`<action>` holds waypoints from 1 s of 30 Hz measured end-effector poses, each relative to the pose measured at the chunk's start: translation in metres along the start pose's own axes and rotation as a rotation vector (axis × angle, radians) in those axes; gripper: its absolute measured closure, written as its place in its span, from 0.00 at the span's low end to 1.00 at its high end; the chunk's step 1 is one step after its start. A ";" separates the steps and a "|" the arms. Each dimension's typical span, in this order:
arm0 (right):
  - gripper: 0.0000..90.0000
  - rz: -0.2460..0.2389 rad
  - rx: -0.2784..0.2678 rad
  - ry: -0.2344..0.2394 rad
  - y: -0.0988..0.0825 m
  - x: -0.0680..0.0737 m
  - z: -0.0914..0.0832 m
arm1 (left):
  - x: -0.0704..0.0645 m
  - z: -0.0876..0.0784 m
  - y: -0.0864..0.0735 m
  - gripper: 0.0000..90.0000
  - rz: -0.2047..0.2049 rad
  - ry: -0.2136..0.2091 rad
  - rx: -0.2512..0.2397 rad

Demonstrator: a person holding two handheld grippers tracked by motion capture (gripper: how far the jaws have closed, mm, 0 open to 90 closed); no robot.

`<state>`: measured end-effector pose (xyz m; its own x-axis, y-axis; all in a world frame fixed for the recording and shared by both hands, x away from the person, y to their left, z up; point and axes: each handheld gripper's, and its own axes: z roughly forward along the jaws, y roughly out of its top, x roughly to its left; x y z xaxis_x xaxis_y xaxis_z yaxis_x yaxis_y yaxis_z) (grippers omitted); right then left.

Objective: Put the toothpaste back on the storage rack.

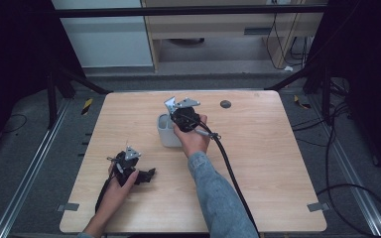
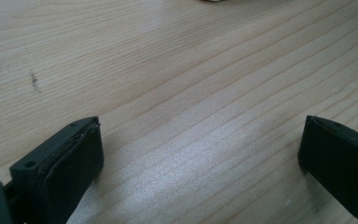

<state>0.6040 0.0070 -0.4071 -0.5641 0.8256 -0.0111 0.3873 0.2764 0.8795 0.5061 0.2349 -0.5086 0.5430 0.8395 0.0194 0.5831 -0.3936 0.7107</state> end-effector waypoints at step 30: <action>0.87 -0.020 0.016 0.016 0.002 0.000 -0.008 | 0.000 0.000 0.000 0.00 0.000 0.000 0.000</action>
<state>0.5990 0.0038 -0.4015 -0.5831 0.8121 -0.0208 0.3873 0.3004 0.8717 0.5061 0.2349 -0.5086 0.5431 0.8395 0.0193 0.5832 -0.3937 0.7106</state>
